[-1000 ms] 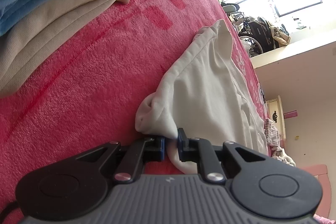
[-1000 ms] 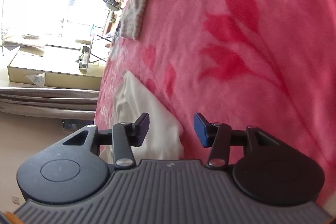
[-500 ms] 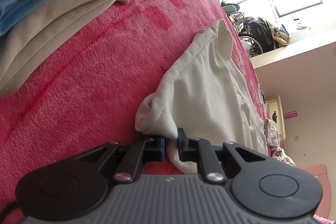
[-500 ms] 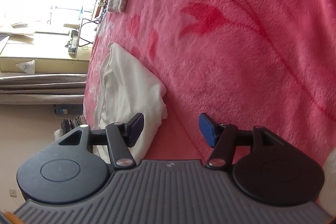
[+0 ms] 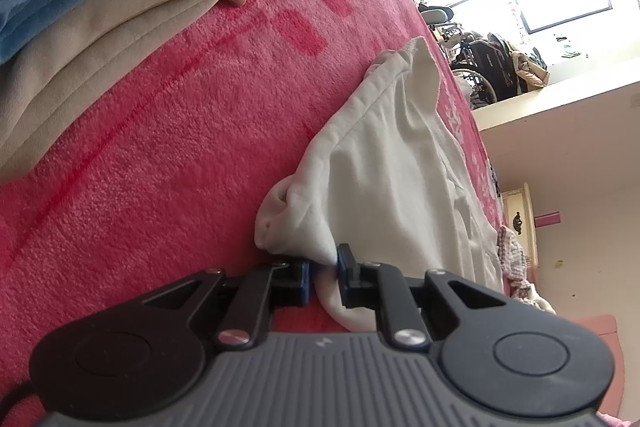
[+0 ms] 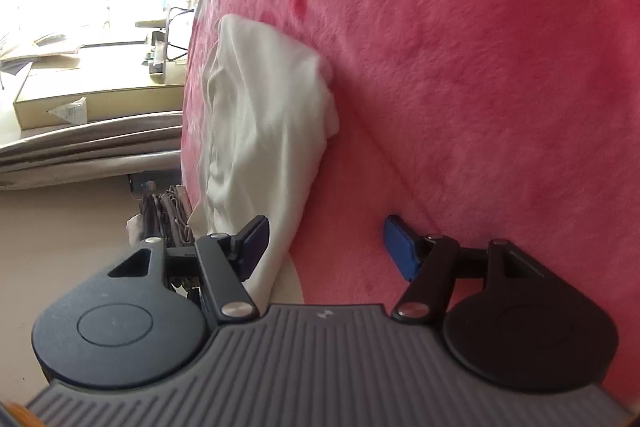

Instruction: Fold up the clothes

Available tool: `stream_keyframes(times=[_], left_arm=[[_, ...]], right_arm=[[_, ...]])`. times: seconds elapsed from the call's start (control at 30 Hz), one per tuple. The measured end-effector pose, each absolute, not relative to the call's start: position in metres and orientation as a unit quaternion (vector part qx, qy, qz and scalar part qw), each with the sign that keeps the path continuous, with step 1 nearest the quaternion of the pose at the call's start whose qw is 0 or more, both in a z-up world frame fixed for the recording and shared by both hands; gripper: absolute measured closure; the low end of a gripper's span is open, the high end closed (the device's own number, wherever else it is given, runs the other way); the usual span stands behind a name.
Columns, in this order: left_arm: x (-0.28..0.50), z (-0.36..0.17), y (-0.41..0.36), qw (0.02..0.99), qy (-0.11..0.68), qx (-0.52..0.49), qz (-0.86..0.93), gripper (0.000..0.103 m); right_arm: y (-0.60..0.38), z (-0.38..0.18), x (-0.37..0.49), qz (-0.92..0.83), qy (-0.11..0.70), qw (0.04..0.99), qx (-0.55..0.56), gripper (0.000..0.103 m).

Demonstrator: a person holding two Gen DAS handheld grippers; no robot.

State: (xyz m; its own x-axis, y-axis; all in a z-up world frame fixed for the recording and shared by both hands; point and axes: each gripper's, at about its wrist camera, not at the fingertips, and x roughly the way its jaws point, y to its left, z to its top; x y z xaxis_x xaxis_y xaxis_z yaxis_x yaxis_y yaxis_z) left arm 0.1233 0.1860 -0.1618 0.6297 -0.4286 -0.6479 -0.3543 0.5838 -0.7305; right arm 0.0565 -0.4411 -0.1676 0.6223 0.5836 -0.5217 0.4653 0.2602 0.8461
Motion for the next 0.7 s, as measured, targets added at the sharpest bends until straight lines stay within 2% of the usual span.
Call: stream_keyframes(times=[0.07,0.3,0.43,0.5,0.53,0.57,0.63,0.7], left_arm=[[0.124,-0.163,0.187,0.776,0.428,-0.462,-0.027,0.083],[0.127,-0.166,0.184,0.774,0.416,-0.476,-0.022,0.082],[0.126,-0.167,0.180,0.779,0.405,-0.479,-0.009,0.086],[0.126,-0.165,0.176,0.784,0.401,-0.473,0.003,0.088],[0.125,-0.163,0.173,0.788,0.399,-0.470,0.009,0.091],[0.125,-0.162,0.171,0.791,0.396,-0.466,0.015,0.093],[0.125,-0.156,0.167,0.801,0.393,-0.450,0.024,0.096],[0.124,-0.150,0.165,0.808,0.387,-0.443,0.029,0.097]], right_arm=[[-0.443,-0.169,0.065,0.047,0.417,0.669,0.614,0.038],[-0.446,-0.172,0.103,0.044,0.371,0.689,0.621,0.039],[-0.449,-0.172,0.108,0.039,0.355,0.702,0.616,0.042],[-0.449,-0.172,0.110,0.035,0.347,0.711,0.611,0.051],[-0.449,-0.173,0.111,0.033,0.344,0.715,0.608,0.063],[-0.450,-0.175,0.111,0.030,0.340,0.717,0.608,0.079],[-0.452,-0.179,0.109,0.025,0.329,0.720,0.611,0.087],[-0.451,-0.174,0.108,0.027,0.316,0.736,0.598,0.090]])
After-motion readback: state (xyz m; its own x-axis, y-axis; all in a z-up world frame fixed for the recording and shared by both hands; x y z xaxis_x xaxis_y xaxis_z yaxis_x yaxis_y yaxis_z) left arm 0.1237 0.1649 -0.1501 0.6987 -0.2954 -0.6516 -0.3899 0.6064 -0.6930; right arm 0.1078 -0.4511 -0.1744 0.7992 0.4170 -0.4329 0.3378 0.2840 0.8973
